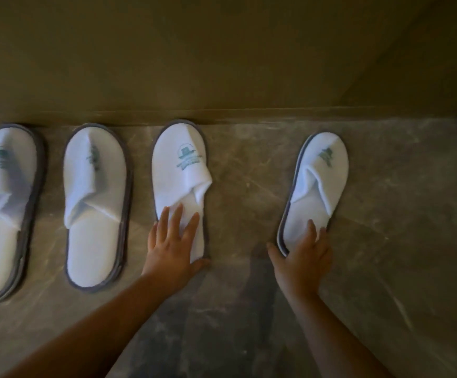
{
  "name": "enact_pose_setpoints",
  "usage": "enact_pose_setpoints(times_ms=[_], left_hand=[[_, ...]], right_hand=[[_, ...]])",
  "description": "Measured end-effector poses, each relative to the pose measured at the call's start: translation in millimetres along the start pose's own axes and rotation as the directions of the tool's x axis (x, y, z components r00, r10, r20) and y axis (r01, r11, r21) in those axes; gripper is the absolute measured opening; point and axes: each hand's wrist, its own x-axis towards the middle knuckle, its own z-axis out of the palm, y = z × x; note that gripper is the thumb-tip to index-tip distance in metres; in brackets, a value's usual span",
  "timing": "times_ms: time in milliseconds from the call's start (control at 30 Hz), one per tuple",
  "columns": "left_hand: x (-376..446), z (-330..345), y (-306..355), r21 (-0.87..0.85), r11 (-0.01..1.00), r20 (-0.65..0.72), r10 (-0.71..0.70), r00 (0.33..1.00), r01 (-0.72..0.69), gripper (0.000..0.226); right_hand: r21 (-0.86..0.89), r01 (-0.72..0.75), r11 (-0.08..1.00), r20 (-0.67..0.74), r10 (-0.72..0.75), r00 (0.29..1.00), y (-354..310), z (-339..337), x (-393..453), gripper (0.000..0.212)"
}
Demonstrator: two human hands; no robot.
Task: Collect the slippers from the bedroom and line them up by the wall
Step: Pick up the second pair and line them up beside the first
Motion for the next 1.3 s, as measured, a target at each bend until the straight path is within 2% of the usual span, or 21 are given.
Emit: enact_pose_setpoints(times_ms=[33,167,333,433,600,767,1300], left_hand=[[2.1,3.5,0.4,-0.019,1.000,0.042,-0.021,0.999,0.022,0.093],[2.3,4.7,-0.4,-0.042,0.998,0.072,-0.044,0.996,0.047,0.094],[3.6,2.7,3.5,-0.039,0.996,0.096,-0.074,0.993,0.078,0.093],[4.4,2.8,4.4,-0.073,0.993,0.095,-0.083,0.992,0.090,0.092],[4.6,2.3,3.2,-0.096,0.990,0.104,-0.094,0.990,0.104,0.091],[3.3,1.0,2.4,-0.077,0.991,0.115,-0.096,0.989,0.105,0.092],[4.1,1.1,-0.1,-0.052,0.994,0.121,-0.093,0.988,0.100,0.089]], right_hand=[[0.015,-0.027,1.000,-0.009,0.027,1.000,6.0,-0.6,4.4,0.093],[0.127,-0.111,0.986,0.002,0.111,0.994,14.6,2.5,17.9,0.104],[0.182,-0.117,0.976,0.020,0.115,0.993,11.7,7.3,27.5,0.102],[0.160,-0.057,0.985,0.017,0.054,0.998,14.9,7.6,25.1,0.097],[0.127,0.165,0.978,0.110,-0.179,0.978,15.3,15.9,-2.5,0.098],[0.094,0.247,0.964,0.143,-0.258,0.955,0.8,23.9,-4.6,0.097],[0.104,0.205,0.973,0.157,-0.220,0.963,-11.2,17.3,-2.1,0.096]])
